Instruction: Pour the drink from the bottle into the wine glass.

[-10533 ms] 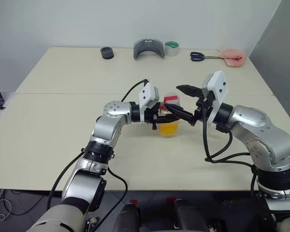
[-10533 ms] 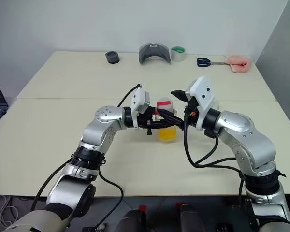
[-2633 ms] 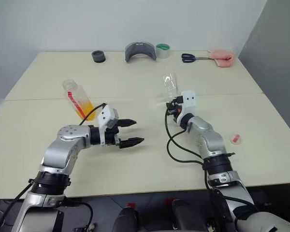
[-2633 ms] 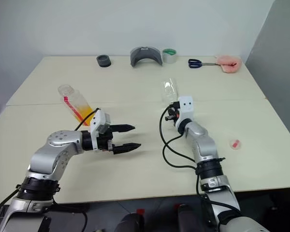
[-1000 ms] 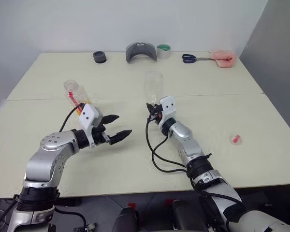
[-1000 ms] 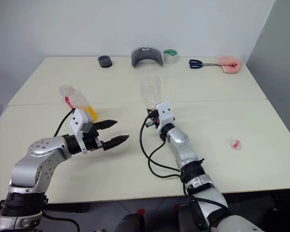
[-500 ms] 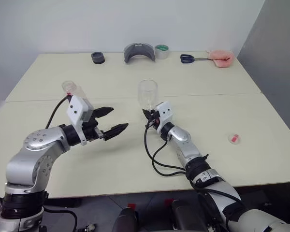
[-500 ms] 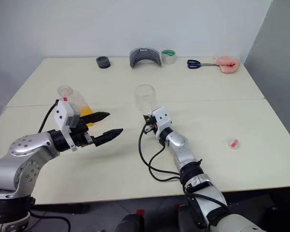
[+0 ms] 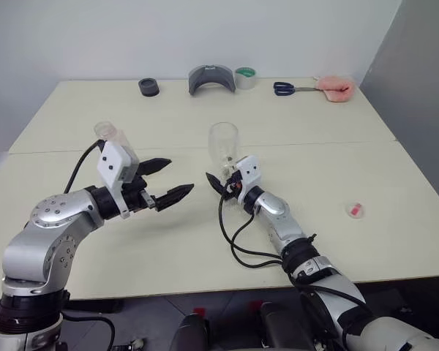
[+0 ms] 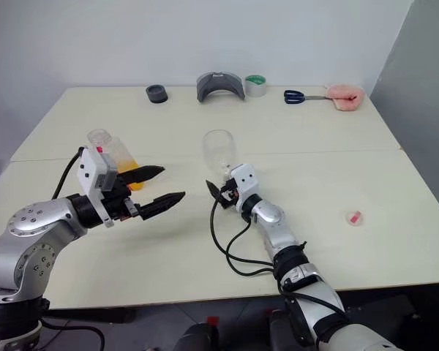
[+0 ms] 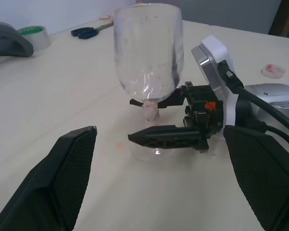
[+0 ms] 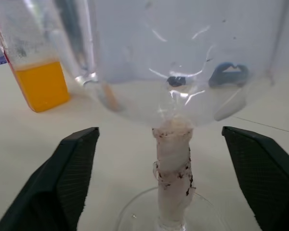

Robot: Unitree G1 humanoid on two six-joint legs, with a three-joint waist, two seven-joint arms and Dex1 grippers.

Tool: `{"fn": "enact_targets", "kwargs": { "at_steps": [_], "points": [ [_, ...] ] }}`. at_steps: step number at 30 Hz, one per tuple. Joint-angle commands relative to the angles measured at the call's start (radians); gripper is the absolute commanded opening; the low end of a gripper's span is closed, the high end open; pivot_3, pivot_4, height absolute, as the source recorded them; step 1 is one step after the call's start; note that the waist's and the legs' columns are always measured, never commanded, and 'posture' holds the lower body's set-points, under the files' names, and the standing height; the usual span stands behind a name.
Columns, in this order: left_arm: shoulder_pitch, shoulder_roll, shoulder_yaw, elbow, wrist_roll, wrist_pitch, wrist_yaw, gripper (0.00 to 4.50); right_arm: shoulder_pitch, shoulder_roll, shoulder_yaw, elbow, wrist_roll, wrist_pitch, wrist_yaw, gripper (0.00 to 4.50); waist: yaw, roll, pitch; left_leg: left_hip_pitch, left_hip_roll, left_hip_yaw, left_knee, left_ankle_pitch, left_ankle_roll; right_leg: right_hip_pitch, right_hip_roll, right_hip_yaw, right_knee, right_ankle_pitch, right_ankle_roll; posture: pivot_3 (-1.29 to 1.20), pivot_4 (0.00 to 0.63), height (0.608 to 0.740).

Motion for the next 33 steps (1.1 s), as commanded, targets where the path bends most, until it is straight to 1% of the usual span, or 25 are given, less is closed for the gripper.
{"fn": "enact_targets", "kwargs": {
  "at_steps": [1,5,8,12,16,19,22,26,29,33],
  "points": [
    [-0.021,0.002,-0.001,-0.032,-0.017,0.001,0.008,4.50,0.011,-0.008,-0.007,-0.058,0.007,0.011,0.012,4.48,0.000,0.000,0.000,0.000,0.000,0.000,0.000,0.000,0.000,0.000,0.000,0.000,0.000,0.000,0.000,0.00,0.150,0.740],
    [-0.023,-0.010,-0.008,-0.030,-0.016,-0.001,0.016,4.50,0.040,-0.046,0.010,-0.092,-0.024,0.042,0.003,4.48,0.000,0.000,0.000,0.000,0.000,0.000,0.000,0.000,0.000,0.000,0.000,0.000,0.000,0.000,0.000,0.00,0.150,0.740],
    [-0.012,-0.031,-0.019,-0.026,0.002,-0.016,0.042,4.50,0.068,-0.081,-0.012,-0.127,-0.006,0.095,0.004,4.48,0.001,0.000,0.000,0.000,0.000,0.000,0.000,0.000,0.000,0.000,0.000,0.000,0.000,0.000,0.000,0.00,0.150,0.740],
    [0.011,-0.055,-0.021,-0.030,0.016,-0.027,0.073,4.50,0.132,-0.134,-0.019,-0.237,0.021,0.170,0.043,4.48,0.003,0.000,0.000,0.000,0.000,0.000,0.000,0.000,0.000,0.000,0.000,0.000,0.000,0.000,0.000,0.00,0.150,0.740],
    [0.060,-0.077,-0.016,-0.027,0.026,-0.038,0.103,4.50,0.235,-0.208,0.004,-0.422,0.025,0.287,0.100,4.48,0.005,0.000,0.000,0.000,0.000,0.000,-0.001,0.000,0.000,0.000,0.000,0.000,-0.001,0.000,0.000,0.00,0.150,0.740],
    [0.095,-0.104,-0.026,0.001,0.076,-0.080,0.142,4.50,0.323,-0.269,0.013,-0.579,0.029,0.384,0.129,4.48,0.012,0.000,0.000,0.000,0.000,0.000,-0.001,0.000,0.000,0.000,-0.001,0.000,-0.001,0.000,0.000,0.00,0.150,0.740],
    [0.121,-0.129,-0.027,0.021,0.113,-0.117,0.169,4.50,0.383,-0.304,0.012,-0.700,0.045,0.460,0.138,4.48,0.019,0.000,0.000,0.000,0.000,0.000,-0.001,0.000,0.000,0.000,-0.001,0.000,-0.001,0.000,0.000,0.00,0.150,0.740],
    [0.205,-0.190,-0.046,0.105,0.260,-0.226,0.287,4.50,0.526,-0.418,0.031,-0.965,0.095,0.616,0.216,4.48,0.031,0.001,0.001,0.000,-0.001,0.000,-0.001,0.000,0.000,0.000,-0.001,0.000,-0.002,0.000,0.000,0.00,0.150,0.740],
    [0.234,-0.257,-0.030,0.155,0.326,-0.281,0.397,4.50,0.581,-0.439,0.030,-1.087,0.131,0.629,0.218,4.48,0.031,-0.001,0.002,-0.001,-0.001,0.000,-0.001,0.000,0.000,0.000,-0.002,0.000,-0.003,-0.001,0.001,0.00,0.150,0.740],
    [0.266,-0.316,-0.011,0.202,0.375,-0.336,0.477,4.50,0.615,-0.440,0.023,-1.194,0.155,0.592,0.213,4.48,0.032,-0.002,0.002,-0.001,0.000,-0.001,-0.001,0.000,0.000,0.000,-0.003,-0.001,-0.003,-0.003,0.005,0.00,0.150,0.740]
  ]
}}
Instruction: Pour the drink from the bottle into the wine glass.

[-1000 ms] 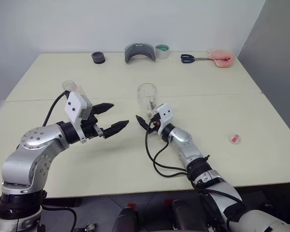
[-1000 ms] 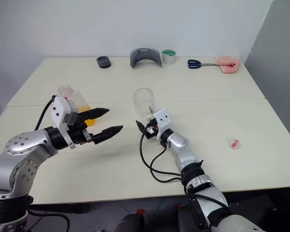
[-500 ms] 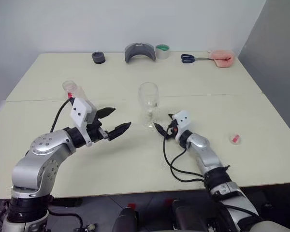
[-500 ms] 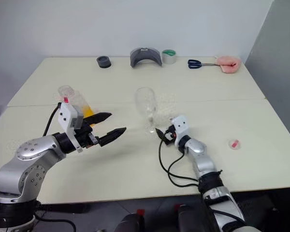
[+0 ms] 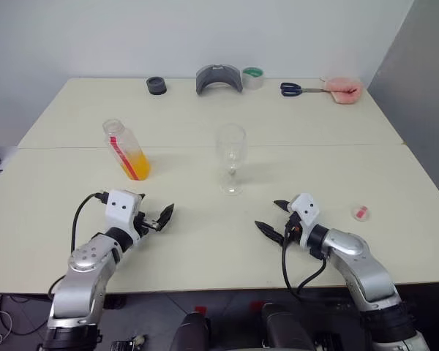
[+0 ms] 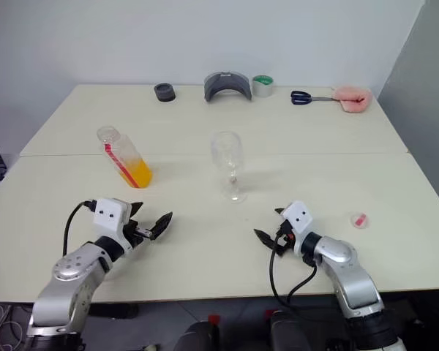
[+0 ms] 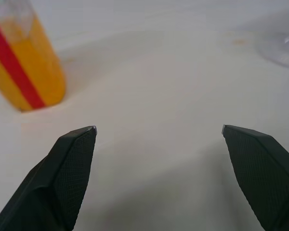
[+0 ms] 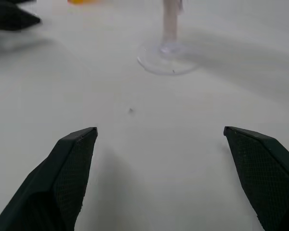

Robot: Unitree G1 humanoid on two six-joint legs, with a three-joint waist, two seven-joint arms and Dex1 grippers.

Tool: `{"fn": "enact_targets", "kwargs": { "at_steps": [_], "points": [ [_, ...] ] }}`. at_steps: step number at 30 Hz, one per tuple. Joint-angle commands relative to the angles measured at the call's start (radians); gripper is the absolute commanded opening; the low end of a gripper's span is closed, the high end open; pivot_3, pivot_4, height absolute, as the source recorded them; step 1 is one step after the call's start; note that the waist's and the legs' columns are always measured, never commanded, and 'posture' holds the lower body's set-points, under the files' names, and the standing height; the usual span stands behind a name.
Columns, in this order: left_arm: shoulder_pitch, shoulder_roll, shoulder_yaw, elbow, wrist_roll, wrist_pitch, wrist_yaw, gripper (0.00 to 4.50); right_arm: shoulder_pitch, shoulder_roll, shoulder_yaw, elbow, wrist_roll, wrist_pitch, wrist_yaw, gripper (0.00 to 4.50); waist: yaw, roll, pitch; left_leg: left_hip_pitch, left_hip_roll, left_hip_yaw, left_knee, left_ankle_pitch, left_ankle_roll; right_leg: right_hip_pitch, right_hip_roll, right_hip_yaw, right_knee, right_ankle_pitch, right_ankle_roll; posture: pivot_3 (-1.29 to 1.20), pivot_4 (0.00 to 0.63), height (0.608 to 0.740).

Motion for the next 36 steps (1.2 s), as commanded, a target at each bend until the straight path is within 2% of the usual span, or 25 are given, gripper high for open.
{"fn": "enact_targets", "kwargs": {
  "at_steps": [1,6,14,24,36],
  "points": [
    [0.009,-0.020,0.035,0.014,0.045,-0.068,0.069,4.50,0.007,-0.013,-0.008,-0.114,0.047,-0.027,0.023,4.48,0.000,0.000,0.000,0.000,0.000,0.000,0.000,0.000,0.000,0.000,0.000,0.000,0.000,0.000,0.000,0.00,0.150,0.740],
    [-0.015,-0.033,0.047,0.017,0.054,-0.092,0.102,4.50,-0.013,-0.012,-0.035,-0.143,0.123,0.032,0.016,4.48,0.004,-0.001,0.001,0.000,-0.001,0.000,0.000,0.000,0.000,0.000,0.000,-0.001,0.000,0.001,-0.002,0.00,0.150,0.740],
    [-0.023,-0.036,0.042,-0.011,0.056,-0.071,0.114,4.50,-0.053,-0.014,-0.020,-0.131,0.154,0.034,0.018,4.48,0.005,-0.001,0.001,-0.001,-0.002,-0.002,-0.001,0.000,0.000,0.001,0.001,-0.003,0.000,0.002,-0.003,0.00,0.150,0.740],
    [-0.038,-0.037,0.053,0.004,0.073,-0.081,0.151,4.50,-0.070,-0.011,-0.010,-0.129,0.163,0.030,0.008,4.48,0.003,-0.001,0.001,-0.015,-0.019,-0.037,-0.001,0.009,-0.013,0.003,-0.014,-0.035,0.000,-0.002,-0.004,0.00,0.150,0.740],
    [-0.170,-0.020,0.107,0.131,0.044,-0.081,0.178,4.50,-0.088,-0.059,-0.027,-0.252,0.291,0.137,0.038,4.48,0.017,-0.001,0.001,-0.014,-0.018,-0.033,-0.001,0.009,-0.013,0.001,-0.014,-0.031,0.000,-0.002,-0.004,0.00,0.150,0.740]
  ]
}}
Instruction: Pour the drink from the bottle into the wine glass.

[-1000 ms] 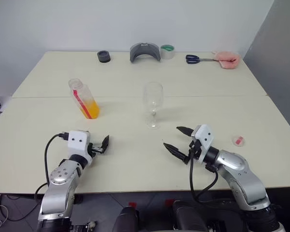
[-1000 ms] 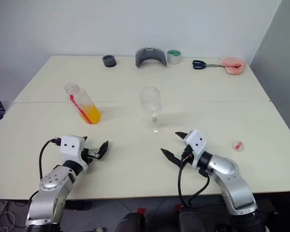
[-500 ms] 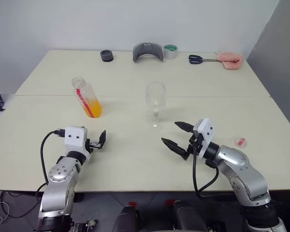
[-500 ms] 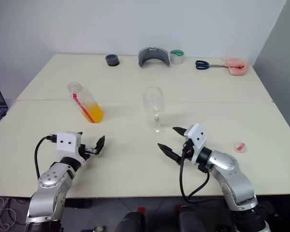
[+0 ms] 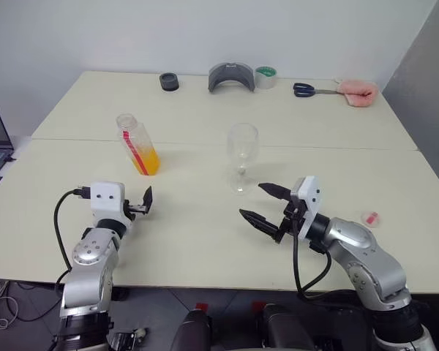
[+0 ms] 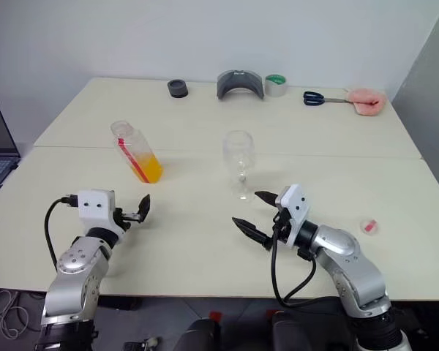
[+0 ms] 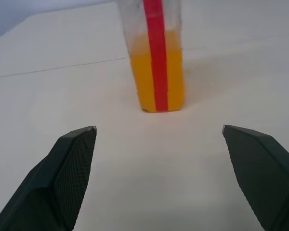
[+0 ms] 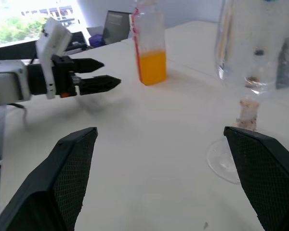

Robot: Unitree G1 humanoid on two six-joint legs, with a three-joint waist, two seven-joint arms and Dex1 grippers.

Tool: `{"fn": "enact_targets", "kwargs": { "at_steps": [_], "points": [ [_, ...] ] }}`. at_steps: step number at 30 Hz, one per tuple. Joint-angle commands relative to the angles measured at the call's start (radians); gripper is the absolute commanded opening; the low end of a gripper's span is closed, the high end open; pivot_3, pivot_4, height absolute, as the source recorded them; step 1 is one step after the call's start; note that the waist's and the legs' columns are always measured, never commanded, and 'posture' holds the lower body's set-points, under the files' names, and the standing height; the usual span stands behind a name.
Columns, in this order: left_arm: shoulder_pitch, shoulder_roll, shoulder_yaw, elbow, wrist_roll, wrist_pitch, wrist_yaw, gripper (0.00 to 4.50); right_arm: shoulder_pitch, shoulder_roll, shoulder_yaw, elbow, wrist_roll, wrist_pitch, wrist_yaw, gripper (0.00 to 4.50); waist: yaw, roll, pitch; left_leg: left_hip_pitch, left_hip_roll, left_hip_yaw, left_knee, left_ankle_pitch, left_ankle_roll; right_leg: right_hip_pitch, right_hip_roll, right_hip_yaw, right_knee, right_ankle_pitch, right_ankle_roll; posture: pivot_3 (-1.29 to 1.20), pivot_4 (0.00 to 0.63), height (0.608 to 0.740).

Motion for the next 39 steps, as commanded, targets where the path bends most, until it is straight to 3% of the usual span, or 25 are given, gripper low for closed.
{"fn": "enact_targets", "kwargs": {
  "at_steps": [1,10,33,36,39],
  "points": [
    [-0.047,0.021,0.027,0.023,-0.012,-0.022,-0.014,4.50,-0.023,-0.010,-0.022,-0.065,0.046,0.015,0.005,4.48,0.000,0.000,0.000,0.000,0.000,0.000,0.000,0.000,0.000,0.000,0.000,0.000,0.000,0.000,0.000,0.00,0.150,0.740],
    [-0.188,0.069,0.009,0.156,-0.023,-0.057,-0.112,4.50,-0.055,-0.010,-0.002,-0.068,0.054,0.022,-0.008,4.48,0.000,0.000,0.000,0.000,0.000,0.000,0.000,0.000,0.000,0.000,0.000,0.000,0.000,0.000,0.000,0.00,0.150,0.740],
    [-0.463,0.077,0.010,0.532,-0.035,-0.155,-0.182,4.50,-0.076,-0.010,0.016,-0.072,0.045,0.019,-0.025,4.48,0.000,0.000,0.000,0.000,0.000,0.001,0.001,0.000,0.000,-0.001,0.000,0.000,0.001,0.000,0.000,0.00,0.150,0.740],
    [-0.490,0.087,-0.004,0.587,-0.016,-0.180,-0.200,3.88,-0.078,-0.009,0.016,-0.072,0.045,0.019,-0.029,4.50,0.000,0.000,0.000,0.000,0.000,0.001,0.001,0.000,0.000,-0.001,0.000,0.000,0.001,0.000,0.000,0.00,0.150,0.740],
    [-0.511,0.091,-0.012,0.630,-0.009,-0.198,-0.214,2.97,-0.078,-0.008,0.018,-0.073,0.043,0.018,-0.033,4.50,0.000,0.000,0.000,0.000,0.000,0.000,0.001,0.000,0.000,-0.001,0.000,0.000,0.001,0.000,0.000,0.00,0.150,0.740]
  ]
}}
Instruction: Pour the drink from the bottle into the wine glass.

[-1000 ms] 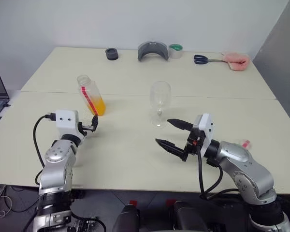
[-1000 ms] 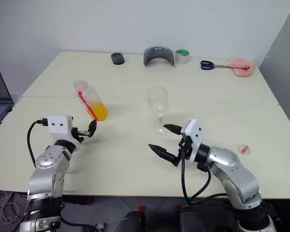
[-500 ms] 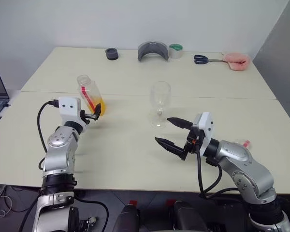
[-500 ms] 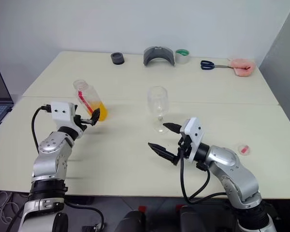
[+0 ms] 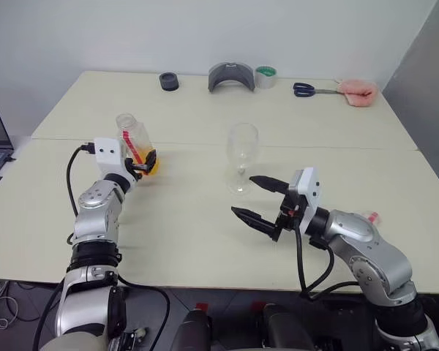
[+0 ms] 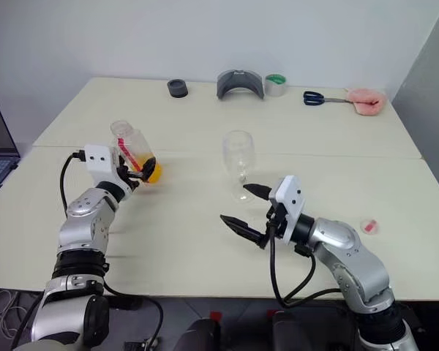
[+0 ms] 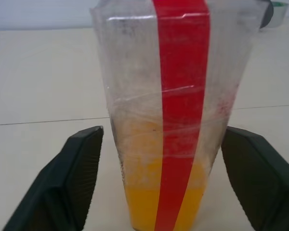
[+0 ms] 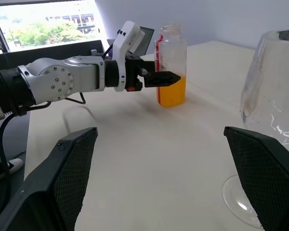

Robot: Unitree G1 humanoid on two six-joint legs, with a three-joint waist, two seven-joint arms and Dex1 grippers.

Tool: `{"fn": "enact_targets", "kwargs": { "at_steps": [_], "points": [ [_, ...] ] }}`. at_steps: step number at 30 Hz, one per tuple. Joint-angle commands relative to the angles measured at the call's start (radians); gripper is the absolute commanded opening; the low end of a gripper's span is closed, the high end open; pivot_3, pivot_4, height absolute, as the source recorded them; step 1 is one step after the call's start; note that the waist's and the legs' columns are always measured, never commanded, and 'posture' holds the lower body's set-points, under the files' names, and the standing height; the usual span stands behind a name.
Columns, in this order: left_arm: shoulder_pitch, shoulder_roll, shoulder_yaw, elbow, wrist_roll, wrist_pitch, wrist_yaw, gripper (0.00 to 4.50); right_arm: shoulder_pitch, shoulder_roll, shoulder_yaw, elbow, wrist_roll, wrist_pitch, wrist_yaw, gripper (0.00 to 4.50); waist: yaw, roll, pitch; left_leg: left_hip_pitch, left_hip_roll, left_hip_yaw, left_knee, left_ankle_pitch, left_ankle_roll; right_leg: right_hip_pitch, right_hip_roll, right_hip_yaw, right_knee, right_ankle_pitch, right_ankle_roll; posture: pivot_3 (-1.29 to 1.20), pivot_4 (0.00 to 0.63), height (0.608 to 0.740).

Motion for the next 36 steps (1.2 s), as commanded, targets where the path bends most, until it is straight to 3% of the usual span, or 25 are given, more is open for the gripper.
{"fn": "enact_targets", "kwargs": {
  "at_steps": [1,4,5,13,24,36],
  "points": [
    [-0.037,0.022,-0.005,0.021,0.009,-0.042,-0.016,2.64,-0.010,0.001,-0.005,-0.039,0.007,-0.004,-0.009,4.50,0.000,0.000,0.000,0.000,0.000,0.000,0.000,0.000,0.000,0.000,0.000,0.000,0.000,0.000,0.000,0.00,0.150,0.740],
    [-0.043,0.022,-0.013,0.040,0.014,-0.058,-0.022,1.77,-0.007,0.000,-0.004,-0.042,0.006,-0.006,-0.015,4.50,0.000,0.000,0.000,0.000,0.000,0.000,0.000,0.000,0.000,0.000,0.000,0.000,0.000,0.000,0.000,0.00,0.150,0.740],
    [-0.044,0.021,-0.018,0.041,0.016,-0.062,-0.027,1.68,-0.006,0.000,-0.005,-0.043,0.006,-0.007,-0.017,4.50,0.000,0.000,0.000,0.000,0.000,0.000,0.000,0.000,0.000,0.000,0.000,0.000,0.000,0.000,0.000,0.00,0.150,0.740],
    [-0.035,0.012,-0.054,-0.023,0.033,-0.083,-0.037,1.66,0.003,-0.006,-0.007,-0.054,-0.001,-0.012,-0.025,4.50,0.001,0.000,0.000,0.000,0.000,0.000,0.000,0.000,0.000,0.000,0.000,0.000,0.000,0.000,0.000,0.00,0.150,0.740],
    [-0.106,0.007,-0.223,-0.243,0.154,-0.114,-0.067,1.66,-0.014,-0.048,-0.119,-0.069,0.039,-0.001,-0.048,4.50,0.002,-0.001,0.000,-0.001,0.000,0.000,0.001,0.000,0.000,0.000,0.000,0.000,0.000,0.000,0.000,0.00,0.150,0.740],
    [-0.289,0.076,-0.393,-0.070,0.413,-0.472,-0.042,1.66,-0.080,-0.085,-0.192,0.069,0.017,-0.103,0.015,4.50,0.000,-0.001,0.000,-0.001,0.000,0.003,0.001,0.000,0.001,-0.001,0.000,0.002,0.001,0.000,0.000,0.00,0.150,0.740]
  ]
}}
